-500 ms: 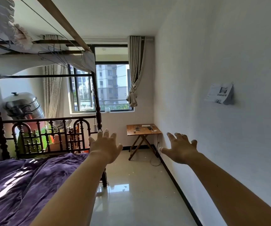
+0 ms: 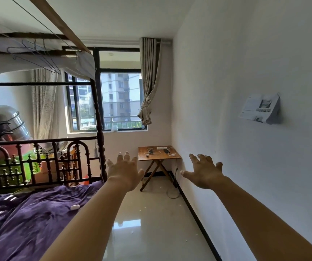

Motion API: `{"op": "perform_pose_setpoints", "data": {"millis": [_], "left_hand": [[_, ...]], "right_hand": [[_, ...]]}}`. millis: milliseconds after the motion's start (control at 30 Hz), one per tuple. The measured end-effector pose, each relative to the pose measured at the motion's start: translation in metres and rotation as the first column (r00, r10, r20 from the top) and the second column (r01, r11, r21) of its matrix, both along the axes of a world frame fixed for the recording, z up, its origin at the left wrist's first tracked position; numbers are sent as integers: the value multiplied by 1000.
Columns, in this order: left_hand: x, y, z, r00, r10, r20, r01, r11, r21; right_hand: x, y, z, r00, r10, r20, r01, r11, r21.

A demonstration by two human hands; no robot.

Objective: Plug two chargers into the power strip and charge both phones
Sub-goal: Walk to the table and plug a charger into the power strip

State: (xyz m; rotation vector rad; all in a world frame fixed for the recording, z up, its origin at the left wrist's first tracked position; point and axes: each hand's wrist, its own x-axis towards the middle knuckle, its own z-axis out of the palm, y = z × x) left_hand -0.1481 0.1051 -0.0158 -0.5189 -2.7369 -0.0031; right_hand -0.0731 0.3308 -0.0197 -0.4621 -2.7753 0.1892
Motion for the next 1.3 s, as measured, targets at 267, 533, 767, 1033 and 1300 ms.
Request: {"op": "perform_pose_setpoints", "data": {"millis": [267,533,767,1033,1300], "left_hand": [[-109,66,3,1000,-3,16,3,1000,5],[-245,122,-12,999,-8,45,9,1000,-22],[-407,176,-14,998,-58,29,59,998,-21],[-587,250,-10,993,-111,46,111,994,9],[-769,330,-27,991,-104,87,100,994,43]], "right_hand": [[-118,59,-3,999,21,42,-22,999,24],[-259,109,-24,996,34,86,-34,999,7],[-426,158,-31,999,7,44,-8,1000,17],[-597,212,-30,998,-5,56,3,1000,31],[-773,293,-36,996,-5,85,1,999,46]]}}
